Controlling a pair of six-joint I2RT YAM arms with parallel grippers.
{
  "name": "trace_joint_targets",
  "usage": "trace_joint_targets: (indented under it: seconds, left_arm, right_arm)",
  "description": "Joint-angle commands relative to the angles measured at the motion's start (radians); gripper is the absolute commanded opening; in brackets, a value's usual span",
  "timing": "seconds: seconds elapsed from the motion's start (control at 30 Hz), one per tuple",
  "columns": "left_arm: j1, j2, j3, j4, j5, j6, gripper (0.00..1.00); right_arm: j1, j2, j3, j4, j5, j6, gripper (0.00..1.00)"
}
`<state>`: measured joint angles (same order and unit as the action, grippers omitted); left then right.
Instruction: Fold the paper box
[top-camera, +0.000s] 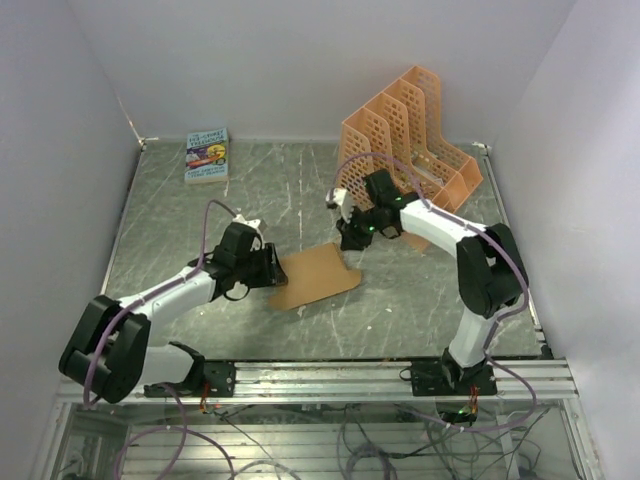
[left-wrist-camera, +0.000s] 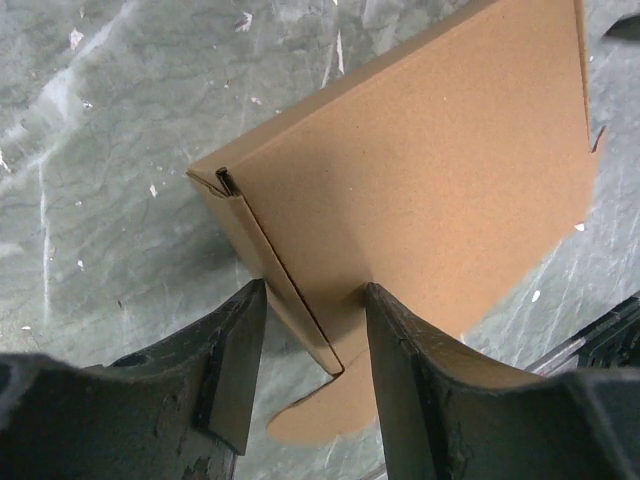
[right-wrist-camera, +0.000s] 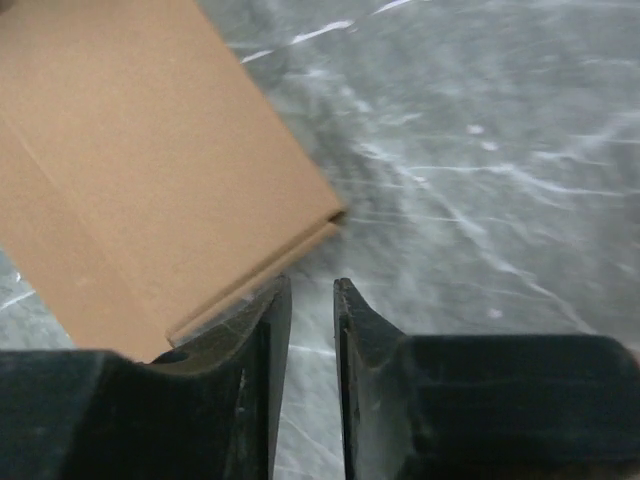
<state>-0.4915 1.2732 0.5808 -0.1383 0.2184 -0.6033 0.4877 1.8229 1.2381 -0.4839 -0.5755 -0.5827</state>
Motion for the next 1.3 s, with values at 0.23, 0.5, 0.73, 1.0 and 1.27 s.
trace_joint_targets:
  seconds: [0.23,0.5,0.73,1.0,1.27]
  left_arm:
    - [0.008,-0.356,-0.024,-0.14,-0.118,-0.024,0.61]
    - [0.017,-0.346,-0.019,-0.121,-0.069,-0.085,0.64]
    - [0.026,-0.22,0.037,-0.081,-0.072,-0.085,0.65]
    - [0.028,-0.181,-0.027,-0.002,-0.076,-0.142,0.65]
    - [0.028,-0.143,-0.039,0.023,-0.066,-0.135,0.62]
  right_arm:
    - [-0.177,-0.39,-0.262,0.019,-0.309,-0.365,0.72]
    - [-0.122,-0.503,-0.407,-0.036,-0.357,-0.734,0.83]
    - [-0.11,-0.571,-0.559,0.085,-0.19,-0.759,0.85]
    - [-0.005,-0.552,-0.687,0.345,-0.048,-0.642,0.83]
    - [0.056,-0.517,-0.686,0.393,-0.013,-0.594,0.72]
